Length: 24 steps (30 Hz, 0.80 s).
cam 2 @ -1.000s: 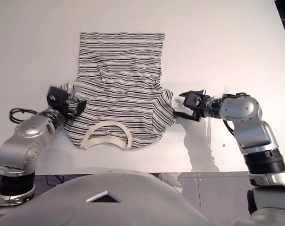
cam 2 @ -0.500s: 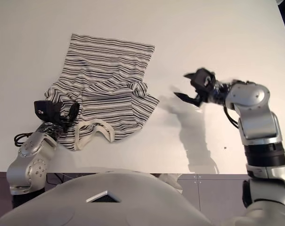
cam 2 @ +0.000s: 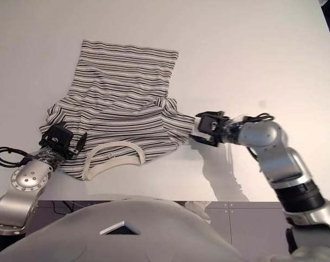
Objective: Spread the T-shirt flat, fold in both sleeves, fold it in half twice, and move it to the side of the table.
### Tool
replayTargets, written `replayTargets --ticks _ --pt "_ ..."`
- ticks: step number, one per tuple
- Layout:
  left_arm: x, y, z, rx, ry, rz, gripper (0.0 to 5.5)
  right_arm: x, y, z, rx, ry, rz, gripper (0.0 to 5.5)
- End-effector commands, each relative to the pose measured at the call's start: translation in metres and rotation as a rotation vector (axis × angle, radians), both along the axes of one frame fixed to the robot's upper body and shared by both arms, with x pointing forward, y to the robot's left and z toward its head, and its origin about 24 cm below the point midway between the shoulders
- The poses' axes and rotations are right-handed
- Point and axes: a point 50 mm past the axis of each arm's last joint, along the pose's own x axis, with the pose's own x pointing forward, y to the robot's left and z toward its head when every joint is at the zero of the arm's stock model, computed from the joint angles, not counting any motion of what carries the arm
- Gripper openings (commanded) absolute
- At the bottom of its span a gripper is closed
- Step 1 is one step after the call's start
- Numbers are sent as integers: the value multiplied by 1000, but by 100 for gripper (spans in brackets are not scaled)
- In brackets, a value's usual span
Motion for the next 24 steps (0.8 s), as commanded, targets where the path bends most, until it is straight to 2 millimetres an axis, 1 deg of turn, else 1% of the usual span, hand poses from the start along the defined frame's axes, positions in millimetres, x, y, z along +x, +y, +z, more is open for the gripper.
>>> replayTargets --ticks 1,4,5,6,7,8,10,11,12,13,14,16,17,18,20,22,24 --pt "-5 2 4 -70 -13 23 347 -12 8 29 87 34 110 322" --pt "5 -9 20 -159 -74 -22 347 8 29 56 293 -64 33 322" --pt "8 -11 24 -170 -84 -42 347 9 35 62 342 -71 20 322" --pt "14 -11 31 -184 -103 -50 347 3 46 59 367 -52 22 322" --pt "19 -11 39 -205 -126 -53 347 -6 57 50 366 -20 32 322" --pt "27 -9 47 -234 -149 -44 347 -19 67 34 338 17 39 322" --pt "39 -9 63 -289 -168 -69 347 -46 85 -3 253 70 -9 322" --pt "41 -11 66 -297 -145 -109 347 -59 89 -25 165 76 -51 322" --pt "41 -11 68 -299 -109 -148 347 -70 91 -39 98 71 -89 322" --pt "39 -11 66 -295 -67 -178 347 -79 91 -46 54 71 -117 322" --pt "33 -10 65 -296 -22 -197 347 -87 88 -47 38 83 -146 322" --pt "23 -8 63 -297 39 -208 347 -93 67 -39 2 105 -191 322" --pt "20 -6 59 -295 62 -197 347 -89 59 -34 6 105 -212 322" --pt "18 -4 53 -277 88 -188 347 -83 58 -30 30 101 -215 322" --pt "18 0 38 -205 137 -205 347 -71 67 -25 103 90 -212 322" --pt "21 6 21 -90 176 -271 347 -52 83 -21 191 63 -243 322" --pt "32 8 10 -42 172 -304 347 -32 94 -9 326 44 -319 322"
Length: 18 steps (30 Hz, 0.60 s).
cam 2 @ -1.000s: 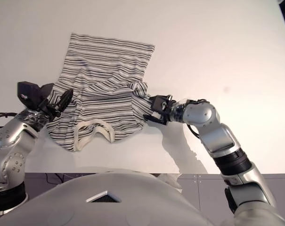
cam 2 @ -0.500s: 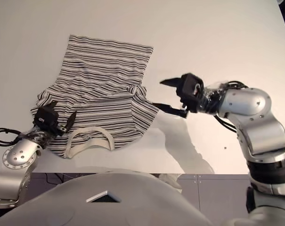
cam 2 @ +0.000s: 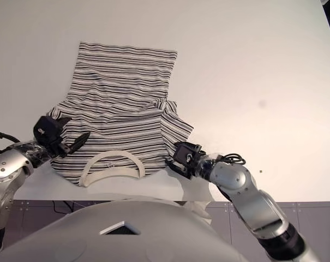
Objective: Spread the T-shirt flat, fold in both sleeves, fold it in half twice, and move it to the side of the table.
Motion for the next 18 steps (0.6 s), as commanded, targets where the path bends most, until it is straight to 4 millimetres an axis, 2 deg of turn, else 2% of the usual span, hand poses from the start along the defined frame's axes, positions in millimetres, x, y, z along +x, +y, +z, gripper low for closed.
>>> replayTargets --ticks 1,2,4,7,8,10,12,14,16,18 --pt "17 6 -20 108 -14 -77 347 36 16 19 197 -40 -136 322" --pt "20 7 -26 125 -21 -80 347 45 14 22 217 -40 -153 322" --pt "18 9 -40 154 -22 -69 347 63 11 9 106 -54 -118 322" --pt "25 5 -52 157 -55 -56 347 88 7 -29 -178 -143 -45 322" --pt "31 3 -53 149 -75 -49 347 98 6 -37 -232 -182 -73 322" --pt "48 -1 -50 121 -134 -8 347 125 -4 -40 -256 -245 -266 322" --pt "58 -2 -45 74 -198 68 347 149 -29 -32 -252 -290 -528 322" --pt "58 -4 -43 50 -238 110 347 161 -44 -25 -240 -332 -630 322" --pt "55 -6 -39 79 -305 114 347 159 -34 -1 -5 -311 -563 322" --pt "51 0 -24 135 -391 108 347 145 -27 33 184 -349 -405 322"
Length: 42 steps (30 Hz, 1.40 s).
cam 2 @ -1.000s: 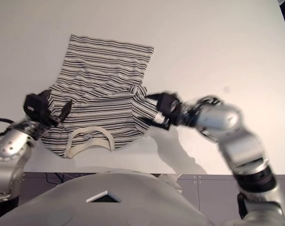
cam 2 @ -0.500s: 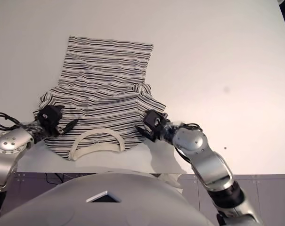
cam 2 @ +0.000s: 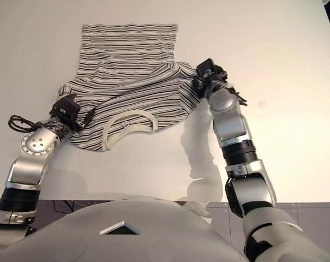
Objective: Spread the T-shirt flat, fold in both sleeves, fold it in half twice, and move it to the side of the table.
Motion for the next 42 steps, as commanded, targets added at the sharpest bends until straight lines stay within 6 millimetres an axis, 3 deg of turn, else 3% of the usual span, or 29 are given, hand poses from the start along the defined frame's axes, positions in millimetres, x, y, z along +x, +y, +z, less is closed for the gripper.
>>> replayTargets --ticks 1,3,6,9,12,15,19,22,29,42 --pt "-11 14 23 104 -118 27 347 -24 12 56 197 -138 317 322" --pt "-25 21 51 154 -171 -7 347 -49 2 70 -122 -232 583 322" --pt "-46 21 72 213 -161 -133 347 -88 -10 51 -487 -205 893 322" --pt "-79 39 58 367 51 -363 347 -121 -14 23 -587 -158 1064 322" --pt "-93 64 46 556 227 -576 347 -133 -11 5 -616 -138 1072 322" --pt "-88 71 42 668 223 -672 392 -133 -7 -2 -645 -130 1069 322" --pt "-72 69 26 759 105 -693 431 -115 3 -5 -668 -153 1091 322" --pt "-75 54 14 727 54 -729 437 -103 12 -3 -668 -175 1125 322" --pt "-90 57 -8 718 63 -738 437 -93 24 -16 -656 -177 1157 322" --pt "-86 51 -25 662 -20 -773 222 -88 18 -21 -632 -170 1043 97"
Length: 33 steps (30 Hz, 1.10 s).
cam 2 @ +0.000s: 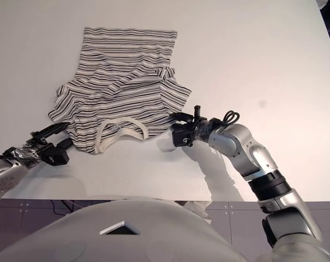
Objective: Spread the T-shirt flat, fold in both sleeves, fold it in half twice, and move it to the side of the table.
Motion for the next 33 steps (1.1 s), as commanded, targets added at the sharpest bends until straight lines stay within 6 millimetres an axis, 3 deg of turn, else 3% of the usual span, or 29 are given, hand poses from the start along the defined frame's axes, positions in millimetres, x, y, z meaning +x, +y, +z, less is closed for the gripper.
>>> replayTargets --ticks 1,5,10,12,14,16,20,25,30,33 --pt "-19 -3 -30 57 160 -46 202 2 -4 -11 -20 25 -59 76" --pt "-10 -6 -32 46 144 -54 130 11 0 -8 44 -7 -86 10" --pt "-3 -3 -32 25 123 -24 66 14 -5 -7 116 -3 -149 10" --pt "7 -1 -24 -39 74 59 44 22 -8 1 229 14 -246 10" --pt "28 0 -5 -184 -20 198 20 36 -12 15 387 27 -377 10" --pt "64 -7 28 -404 -158 310 12 61 -18 37 565 4 -513 10" --pt "112 -26 73 -677 -270 342 12 103 -16 70 770 -16 -613 10" --pt "164 -46 104 -866 -316 346 12 146 -5 104 981 -32 -680 10" --pt "240 -69 157 -958 -387 409 12 196 13 166 1160 -175 -769 10" --pt "263 -82 200 -1005 -482 410 12 203 23 206 1212 -356 -739 10"
